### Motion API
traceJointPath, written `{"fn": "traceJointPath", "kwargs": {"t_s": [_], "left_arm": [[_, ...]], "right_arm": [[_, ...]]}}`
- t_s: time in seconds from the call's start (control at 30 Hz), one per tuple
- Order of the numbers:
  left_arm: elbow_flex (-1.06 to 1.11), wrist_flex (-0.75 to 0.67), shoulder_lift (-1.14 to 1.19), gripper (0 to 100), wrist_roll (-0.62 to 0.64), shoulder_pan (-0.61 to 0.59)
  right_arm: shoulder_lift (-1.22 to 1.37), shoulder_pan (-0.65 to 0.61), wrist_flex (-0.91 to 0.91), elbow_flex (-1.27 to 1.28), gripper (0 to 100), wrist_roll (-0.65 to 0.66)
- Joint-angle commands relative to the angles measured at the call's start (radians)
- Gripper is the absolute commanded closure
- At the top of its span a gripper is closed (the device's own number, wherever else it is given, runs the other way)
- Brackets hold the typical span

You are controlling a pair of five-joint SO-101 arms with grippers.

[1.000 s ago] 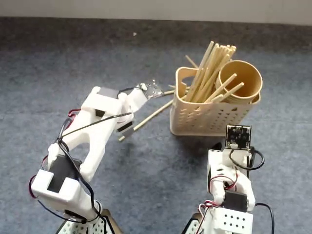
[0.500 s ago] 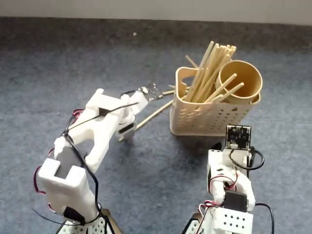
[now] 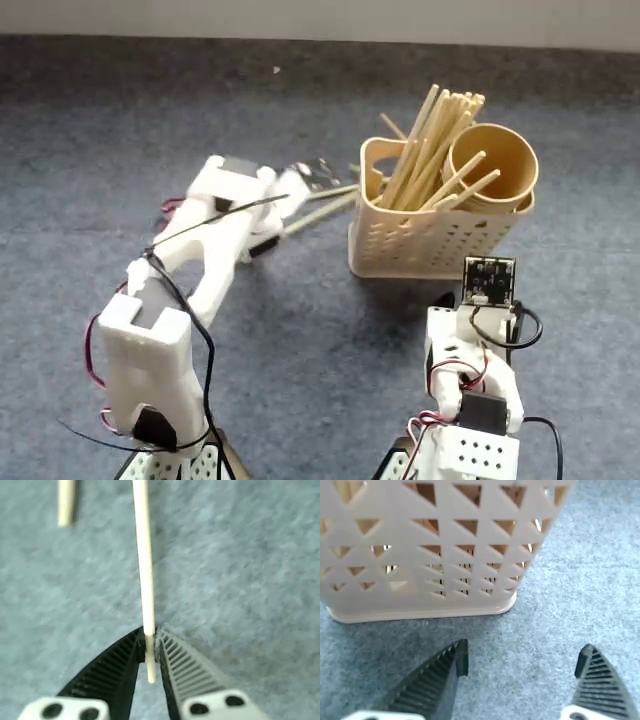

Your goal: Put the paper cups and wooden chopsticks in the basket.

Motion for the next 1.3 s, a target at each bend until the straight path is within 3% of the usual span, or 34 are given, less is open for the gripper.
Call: {"fn": "traceJointPath", "kwargs": {"t_s": [0.0, 0.2, 0.3, 0.43, 0.57, 0.73, 0.93, 1.27], "left_arm": [[-0.145, 0.068, -0.134, 100, 0.058, -0.059], [-0.375, 0.14, -0.294, 100, 0.255, -0.073], [-0.484, 0.129, -0.36, 100, 0.379, -0.016], [-0.648, 0.127, -0.42, 100, 0.578, 0.127], [-0.762, 0.127, -0.438, 100, 0.686, 0.332], [-0.719, 0.028, -0.429, 100, 0.824, 0.524], [-0.527, -0.147, -0.417, 100, 0.819, 0.591], [-0.426, -0.163, -0.418, 100, 0.809, 0.582]], "right_arm": [[0.002, -0.002, -0.021, 0.019, 66.3, 0.017], [0.002, -0.002, -0.021, 0.019, 66.3, 0.015], [0.002, -0.001, -0.021, 0.019, 66.3, 0.015], [0.002, 0.001, -0.021, 0.019, 66.3, 0.014], [0.002, 0.001, -0.021, 0.019, 66.3, 0.015], [0.002, 0.001, -0.021, 0.019, 66.3, 0.017], [0.002, 0.001, -0.021, 0.019, 66.3, 0.017], [0.002, 0.001, -0.021, 0.019, 66.3, 0.017]]}}
